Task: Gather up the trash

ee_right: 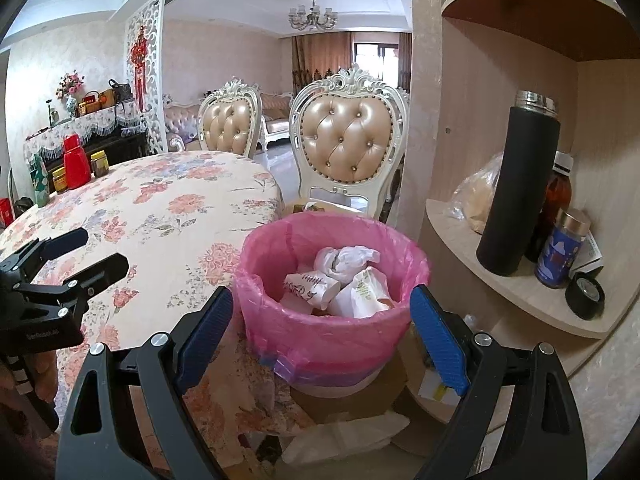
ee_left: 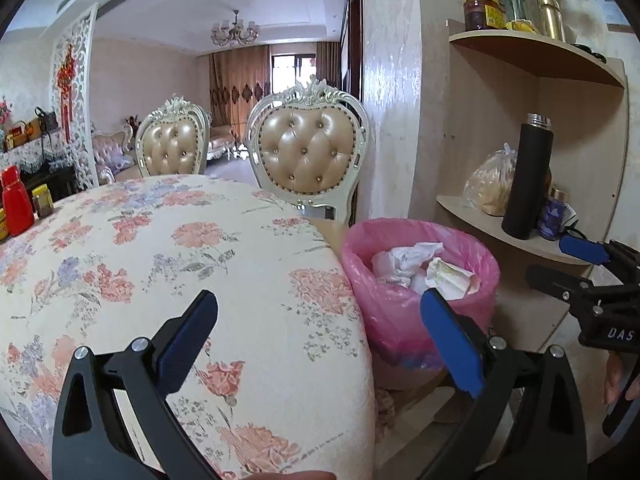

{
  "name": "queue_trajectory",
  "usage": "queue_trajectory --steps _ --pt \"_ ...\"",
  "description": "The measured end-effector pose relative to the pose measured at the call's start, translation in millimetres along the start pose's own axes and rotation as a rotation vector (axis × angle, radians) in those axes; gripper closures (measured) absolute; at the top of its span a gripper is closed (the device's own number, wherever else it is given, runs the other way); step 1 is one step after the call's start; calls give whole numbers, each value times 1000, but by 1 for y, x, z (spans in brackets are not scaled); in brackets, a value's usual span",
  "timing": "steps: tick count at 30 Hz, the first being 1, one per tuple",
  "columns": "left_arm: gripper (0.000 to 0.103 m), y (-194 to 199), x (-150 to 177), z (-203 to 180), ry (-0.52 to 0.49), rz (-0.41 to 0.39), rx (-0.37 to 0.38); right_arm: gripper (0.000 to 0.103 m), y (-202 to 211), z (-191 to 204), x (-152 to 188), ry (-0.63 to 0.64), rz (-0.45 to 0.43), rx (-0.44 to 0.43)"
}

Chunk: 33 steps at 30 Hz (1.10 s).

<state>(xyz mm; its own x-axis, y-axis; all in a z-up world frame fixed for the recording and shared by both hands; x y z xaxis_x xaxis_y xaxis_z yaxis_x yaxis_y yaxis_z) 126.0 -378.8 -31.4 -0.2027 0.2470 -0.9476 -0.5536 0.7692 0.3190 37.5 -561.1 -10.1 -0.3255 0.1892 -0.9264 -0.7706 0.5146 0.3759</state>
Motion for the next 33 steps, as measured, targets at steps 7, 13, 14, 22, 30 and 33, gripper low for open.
queue_trajectory --steps 7,13,14,22,30,33 --pt "5 7 2 -9 -21 2 39 18 1 -6 1 -6 17 26" --pt "5 10 8 -19 -45 26 95 18 5 -13 6 -20 26 55" --pt "5 9 10 -21 -48 33 111 18 5 -14 8 -19 28 57" --pt "5 7 19 -33 -74 64 180 18 13 -20 16 -32 34 82" --pt "5 10 22 -35 -80 65 191 18 25 -19 18 -34 24 96" --pt "5 11 21 -35 -83 59 190 18 27 -18 18 -33 22 94"
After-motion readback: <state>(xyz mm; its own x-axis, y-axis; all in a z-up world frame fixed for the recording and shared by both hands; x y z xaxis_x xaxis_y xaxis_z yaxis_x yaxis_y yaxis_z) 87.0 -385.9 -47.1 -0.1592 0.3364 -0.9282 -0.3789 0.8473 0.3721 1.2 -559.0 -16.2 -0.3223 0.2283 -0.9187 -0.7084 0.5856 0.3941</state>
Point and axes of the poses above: each gripper's, at about its wrist camera, not at the fingertips, and y roughly against the way its jaws point, z to its left, x to its underside, the point moved 3 cm from there along -y, roughly the way its jaws point, and after that the axes turned 8 degrees about -z, right-handed, at the moved point
